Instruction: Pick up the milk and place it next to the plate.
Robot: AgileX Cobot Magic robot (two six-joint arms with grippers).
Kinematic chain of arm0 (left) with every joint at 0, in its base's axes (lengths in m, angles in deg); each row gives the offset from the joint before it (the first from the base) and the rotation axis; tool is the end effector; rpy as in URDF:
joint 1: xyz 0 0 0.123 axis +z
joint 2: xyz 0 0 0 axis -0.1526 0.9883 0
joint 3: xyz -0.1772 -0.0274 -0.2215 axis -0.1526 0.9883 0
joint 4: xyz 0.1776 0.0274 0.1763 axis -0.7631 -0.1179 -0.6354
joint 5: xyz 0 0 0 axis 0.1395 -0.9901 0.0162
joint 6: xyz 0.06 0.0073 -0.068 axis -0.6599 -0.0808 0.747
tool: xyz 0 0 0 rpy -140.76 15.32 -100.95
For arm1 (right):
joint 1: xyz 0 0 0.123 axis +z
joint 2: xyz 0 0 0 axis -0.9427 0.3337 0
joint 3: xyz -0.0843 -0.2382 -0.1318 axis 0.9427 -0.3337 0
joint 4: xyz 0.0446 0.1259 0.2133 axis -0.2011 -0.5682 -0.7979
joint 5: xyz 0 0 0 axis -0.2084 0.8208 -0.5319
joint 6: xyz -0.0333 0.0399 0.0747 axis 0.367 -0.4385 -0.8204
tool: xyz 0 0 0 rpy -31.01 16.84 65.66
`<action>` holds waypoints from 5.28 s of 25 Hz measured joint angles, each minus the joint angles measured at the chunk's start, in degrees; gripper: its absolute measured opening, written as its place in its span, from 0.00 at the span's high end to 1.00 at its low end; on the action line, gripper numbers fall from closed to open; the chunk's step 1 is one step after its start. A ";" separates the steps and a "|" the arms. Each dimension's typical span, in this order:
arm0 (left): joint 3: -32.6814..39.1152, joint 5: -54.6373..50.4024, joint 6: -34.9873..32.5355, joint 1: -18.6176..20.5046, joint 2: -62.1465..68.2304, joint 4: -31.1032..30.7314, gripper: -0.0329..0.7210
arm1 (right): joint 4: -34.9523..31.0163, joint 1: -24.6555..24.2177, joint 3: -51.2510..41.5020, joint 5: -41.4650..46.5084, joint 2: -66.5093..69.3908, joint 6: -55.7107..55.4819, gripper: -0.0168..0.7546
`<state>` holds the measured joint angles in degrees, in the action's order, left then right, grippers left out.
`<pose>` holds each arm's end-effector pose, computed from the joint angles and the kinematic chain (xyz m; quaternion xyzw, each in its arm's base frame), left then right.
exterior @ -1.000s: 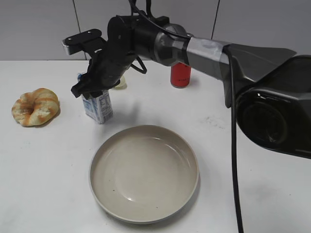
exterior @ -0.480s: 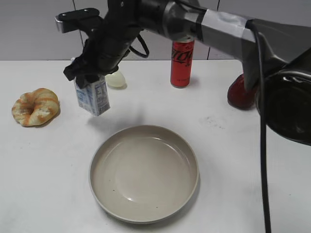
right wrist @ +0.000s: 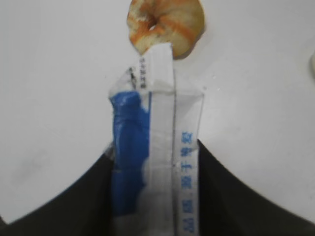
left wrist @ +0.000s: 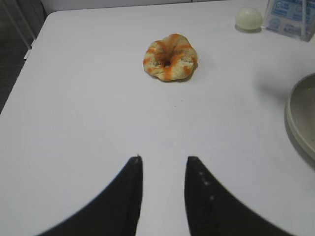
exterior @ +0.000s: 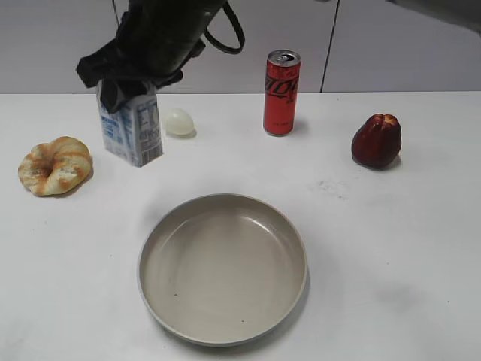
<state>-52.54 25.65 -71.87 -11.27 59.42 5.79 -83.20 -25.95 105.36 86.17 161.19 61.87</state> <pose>-0.0040 -0.0097 0.2737 0.0714 0.8596 -0.0425 0.5041 0.3383 0.3696 0.2687 -0.3722 0.8631 0.2528 0.2293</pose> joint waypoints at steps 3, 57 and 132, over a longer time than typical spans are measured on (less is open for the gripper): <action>0.00 0.00 0.00 0.00 0.00 0.00 0.65 | 0.18 2.18 -5.07 0.68 -3.00 -1.12 0.60; 0.00 0.00 0.00 0.00 0.00 0.00 0.65 | 23.45 13.82 -3.52 1.97 9.28 -68.14 0.50; 0.00 0.00 0.00 0.00 0.00 0.00 0.65 | 24.01 -20.51 -89.81 2.43 -86.59 -7.61 0.21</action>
<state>-52.54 25.65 -71.87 -11.27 59.42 5.79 -59.19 -46.46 15.56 88.60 74.60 54.26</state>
